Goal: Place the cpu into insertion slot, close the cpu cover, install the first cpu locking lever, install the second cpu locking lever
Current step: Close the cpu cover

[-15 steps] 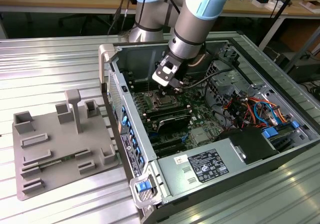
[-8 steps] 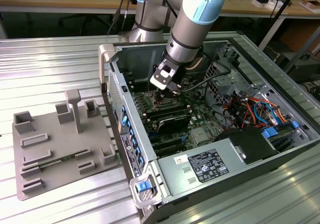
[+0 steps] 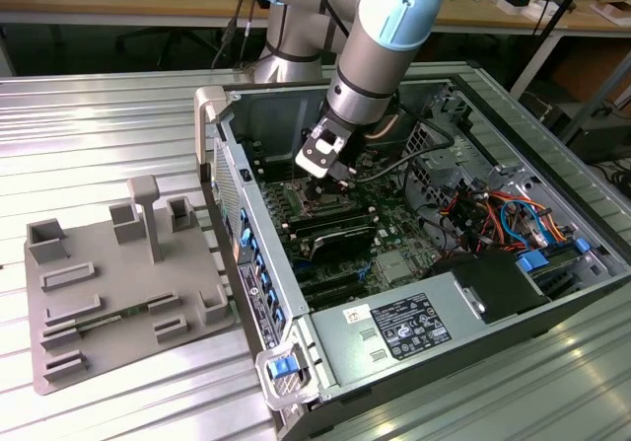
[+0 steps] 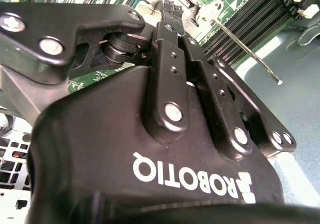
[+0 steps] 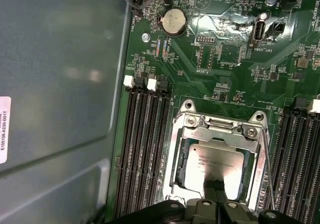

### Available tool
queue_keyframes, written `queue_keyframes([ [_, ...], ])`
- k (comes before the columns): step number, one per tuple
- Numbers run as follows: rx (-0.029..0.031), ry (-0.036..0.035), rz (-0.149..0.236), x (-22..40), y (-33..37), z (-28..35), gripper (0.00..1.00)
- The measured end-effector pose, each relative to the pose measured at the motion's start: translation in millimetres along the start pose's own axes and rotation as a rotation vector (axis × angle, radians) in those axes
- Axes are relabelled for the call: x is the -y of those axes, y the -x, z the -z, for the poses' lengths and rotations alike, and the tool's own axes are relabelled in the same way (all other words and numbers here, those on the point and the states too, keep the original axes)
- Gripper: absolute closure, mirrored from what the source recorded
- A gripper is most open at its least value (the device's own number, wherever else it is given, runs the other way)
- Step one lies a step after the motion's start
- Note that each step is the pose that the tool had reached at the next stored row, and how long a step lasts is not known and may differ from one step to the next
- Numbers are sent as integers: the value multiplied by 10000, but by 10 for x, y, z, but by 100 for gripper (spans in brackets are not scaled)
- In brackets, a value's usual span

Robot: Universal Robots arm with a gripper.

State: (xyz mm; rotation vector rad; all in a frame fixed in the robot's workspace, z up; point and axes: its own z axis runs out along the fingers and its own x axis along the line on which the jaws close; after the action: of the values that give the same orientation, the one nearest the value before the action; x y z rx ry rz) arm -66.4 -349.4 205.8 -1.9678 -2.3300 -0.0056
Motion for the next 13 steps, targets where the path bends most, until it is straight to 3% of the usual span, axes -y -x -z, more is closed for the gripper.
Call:
queue_keyframes([
  [5, -3, -1, -2, -9, -2, 56, 89],
  [9, -43, 5, 2, -21, -2, 91, 89],
  [13, -130, -33, 3, -139, 17, 111, 89],
])
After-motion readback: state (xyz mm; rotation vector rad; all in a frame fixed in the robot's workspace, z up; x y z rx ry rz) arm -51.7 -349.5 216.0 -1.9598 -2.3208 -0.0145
